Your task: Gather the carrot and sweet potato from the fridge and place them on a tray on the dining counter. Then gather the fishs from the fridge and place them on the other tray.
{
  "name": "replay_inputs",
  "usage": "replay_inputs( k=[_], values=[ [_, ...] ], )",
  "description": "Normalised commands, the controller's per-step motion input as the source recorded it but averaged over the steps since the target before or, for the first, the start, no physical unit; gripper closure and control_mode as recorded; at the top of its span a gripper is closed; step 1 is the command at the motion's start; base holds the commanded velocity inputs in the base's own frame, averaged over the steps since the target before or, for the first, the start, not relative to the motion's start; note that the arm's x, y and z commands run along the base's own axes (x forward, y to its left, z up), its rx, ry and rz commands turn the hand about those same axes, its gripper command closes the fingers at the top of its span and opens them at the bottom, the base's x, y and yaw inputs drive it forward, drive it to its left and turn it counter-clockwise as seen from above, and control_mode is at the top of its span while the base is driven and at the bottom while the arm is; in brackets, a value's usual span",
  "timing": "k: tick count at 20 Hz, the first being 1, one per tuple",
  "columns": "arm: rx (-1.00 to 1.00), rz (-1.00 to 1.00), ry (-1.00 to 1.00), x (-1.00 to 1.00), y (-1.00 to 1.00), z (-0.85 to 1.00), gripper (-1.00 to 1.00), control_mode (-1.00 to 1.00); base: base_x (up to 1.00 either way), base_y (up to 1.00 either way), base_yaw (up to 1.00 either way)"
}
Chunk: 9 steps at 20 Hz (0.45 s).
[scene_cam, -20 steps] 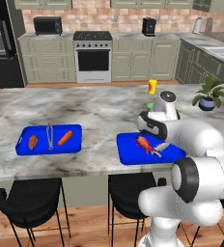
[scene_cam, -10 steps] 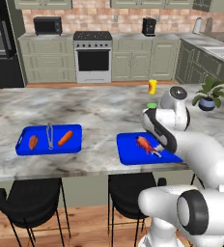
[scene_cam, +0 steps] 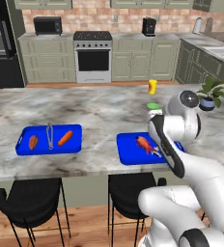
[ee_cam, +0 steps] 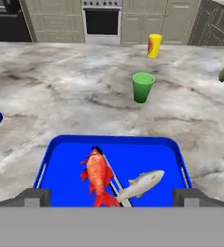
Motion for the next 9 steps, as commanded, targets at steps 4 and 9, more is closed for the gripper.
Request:
replay_inputs(
  k=[4,9],
  values=[
    [-0.01,0.0,-0.12,-0.61,0.0,0.37,-1.0,-1.0,0.0,0.0,0.0],
    [0.0,0.0,-0.04,-0.59,0.05,0.4,-1.0,-1.0,0.0,0.0,0.0]
  ],
)
